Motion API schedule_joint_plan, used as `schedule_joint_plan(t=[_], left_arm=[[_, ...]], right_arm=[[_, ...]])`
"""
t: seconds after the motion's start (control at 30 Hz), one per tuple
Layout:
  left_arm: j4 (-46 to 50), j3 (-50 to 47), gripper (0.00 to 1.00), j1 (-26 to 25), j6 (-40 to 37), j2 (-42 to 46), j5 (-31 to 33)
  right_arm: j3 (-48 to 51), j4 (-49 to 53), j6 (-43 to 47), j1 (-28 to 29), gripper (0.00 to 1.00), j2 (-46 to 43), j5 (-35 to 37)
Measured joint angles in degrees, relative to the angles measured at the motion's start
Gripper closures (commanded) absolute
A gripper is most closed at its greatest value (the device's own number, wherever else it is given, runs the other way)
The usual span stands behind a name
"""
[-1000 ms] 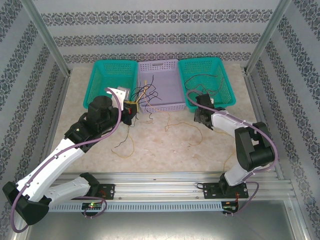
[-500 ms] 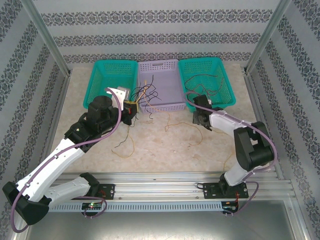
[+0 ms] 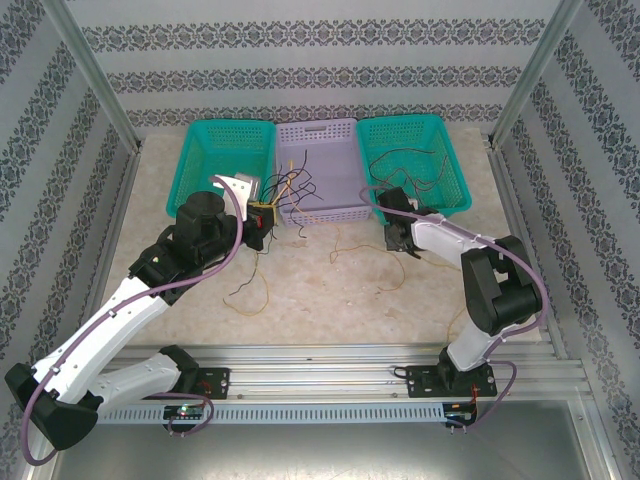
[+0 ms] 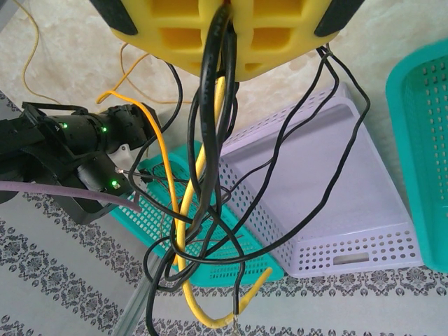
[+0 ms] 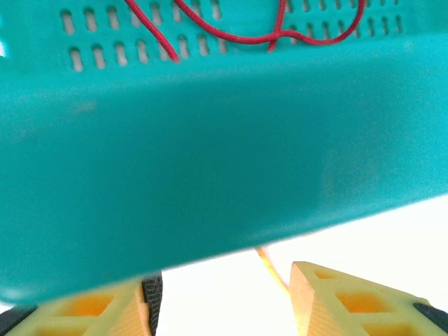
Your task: Untangle the cables
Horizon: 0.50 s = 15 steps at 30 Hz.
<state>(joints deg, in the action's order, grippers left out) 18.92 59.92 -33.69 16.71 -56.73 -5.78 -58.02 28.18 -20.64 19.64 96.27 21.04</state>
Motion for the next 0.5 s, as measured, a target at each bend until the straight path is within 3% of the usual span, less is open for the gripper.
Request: schedule_joint_plan(t=[0.5], left_arm=[[0.0, 0.0, 1.0, 0.0, 0.0, 0.0, 0.1]], right_arm=[[-4.2, 2.6, 7.1, -3.8, 0.59, 4.2, -2.4]])
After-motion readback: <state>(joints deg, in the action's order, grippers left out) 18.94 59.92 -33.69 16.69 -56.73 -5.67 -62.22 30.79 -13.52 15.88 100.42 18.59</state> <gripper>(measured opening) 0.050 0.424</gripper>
